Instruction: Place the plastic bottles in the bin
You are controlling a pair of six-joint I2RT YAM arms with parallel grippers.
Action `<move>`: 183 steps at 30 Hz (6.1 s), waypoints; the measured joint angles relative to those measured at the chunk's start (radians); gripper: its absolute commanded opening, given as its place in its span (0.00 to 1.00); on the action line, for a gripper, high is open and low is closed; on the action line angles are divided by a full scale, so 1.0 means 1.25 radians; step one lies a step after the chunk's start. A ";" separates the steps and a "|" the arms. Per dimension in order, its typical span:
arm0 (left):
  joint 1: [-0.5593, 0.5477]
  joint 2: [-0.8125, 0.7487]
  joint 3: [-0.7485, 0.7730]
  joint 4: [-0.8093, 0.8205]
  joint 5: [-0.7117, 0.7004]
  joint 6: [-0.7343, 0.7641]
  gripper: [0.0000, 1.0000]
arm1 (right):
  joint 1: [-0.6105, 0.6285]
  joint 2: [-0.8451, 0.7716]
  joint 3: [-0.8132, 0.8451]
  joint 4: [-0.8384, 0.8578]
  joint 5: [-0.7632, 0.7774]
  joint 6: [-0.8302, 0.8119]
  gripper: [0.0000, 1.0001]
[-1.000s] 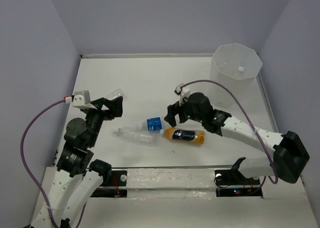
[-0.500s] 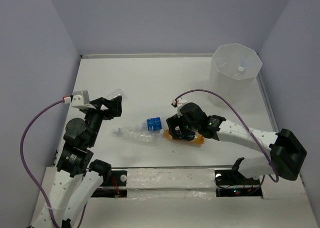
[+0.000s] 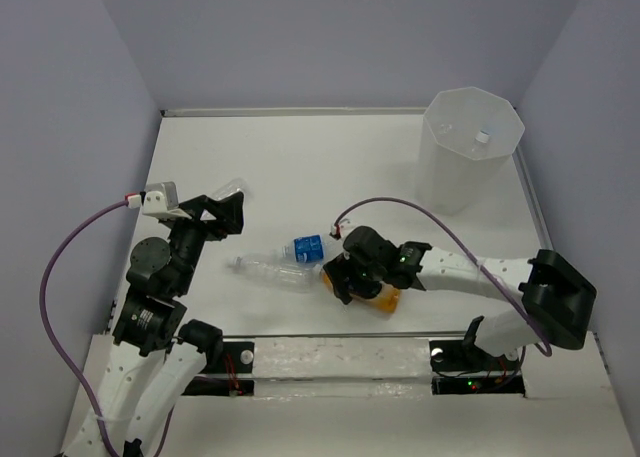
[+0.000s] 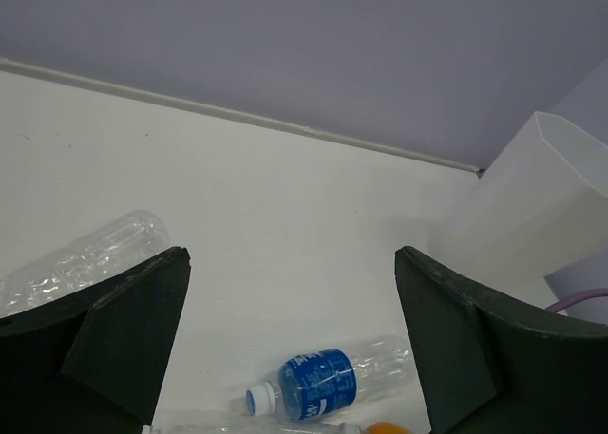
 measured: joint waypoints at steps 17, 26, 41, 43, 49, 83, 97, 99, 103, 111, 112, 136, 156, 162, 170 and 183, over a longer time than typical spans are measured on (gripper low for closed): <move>0.000 0.000 0.000 0.001 0.001 0.000 0.99 | 0.079 0.029 0.016 -0.092 -0.004 0.036 0.24; 0.002 0.000 0.000 0.002 0.005 0.000 0.99 | 0.090 -0.172 0.159 -0.217 0.080 -0.001 0.14; 0.002 0.006 0.000 0.004 0.019 -0.001 0.99 | -0.311 -0.187 0.410 0.511 0.459 -0.517 0.14; 0.002 0.006 0.000 0.004 0.021 0.000 0.99 | -0.417 -0.142 0.444 0.557 0.450 -0.520 0.13; 0.000 0.001 0.000 0.004 0.021 0.000 0.99 | -0.642 0.041 0.481 0.620 0.418 -0.493 0.16; -0.008 0.001 0.000 0.004 0.021 0.000 0.99 | -0.396 -0.218 0.185 0.415 -0.007 -0.042 0.25; -0.002 0.002 0.000 0.003 0.013 0.001 0.99 | -0.151 0.165 0.268 0.099 -0.233 -0.336 0.94; -0.002 0.002 0.000 0.002 0.010 0.002 0.99 | -0.141 0.190 0.308 0.086 -0.234 -0.362 0.93; 0.003 0.001 0.000 -0.001 -0.001 0.004 0.99 | -0.112 0.235 0.352 0.069 -0.220 -0.393 0.93; 0.005 0.001 0.000 -0.003 -0.006 0.005 0.99 | -0.099 0.332 0.392 -0.029 -0.168 -0.468 0.95; 0.005 0.001 0.000 -0.003 -0.006 0.005 0.99 | -0.099 0.342 0.398 -0.041 -0.164 -0.474 0.95; 0.005 0.001 0.000 -0.003 -0.005 0.005 0.99 | -0.171 0.417 0.475 -0.027 -0.064 -0.507 0.40; -0.005 -0.007 0.000 -0.002 0.001 0.005 0.99 | -0.356 -0.141 0.362 0.388 0.141 -0.414 0.29; -0.010 -0.011 0.000 -0.002 0.001 0.005 0.99 | -0.528 -0.121 0.365 0.513 0.249 -0.391 0.29; -0.025 -0.012 0.000 -0.003 -0.002 0.006 0.99 | -0.677 -0.051 0.330 0.528 0.294 -0.292 0.30; -0.034 -0.023 0.000 -0.003 -0.009 0.008 0.99 | -0.745 -0.063 0.233 0.525 0.330 -0.172 0.89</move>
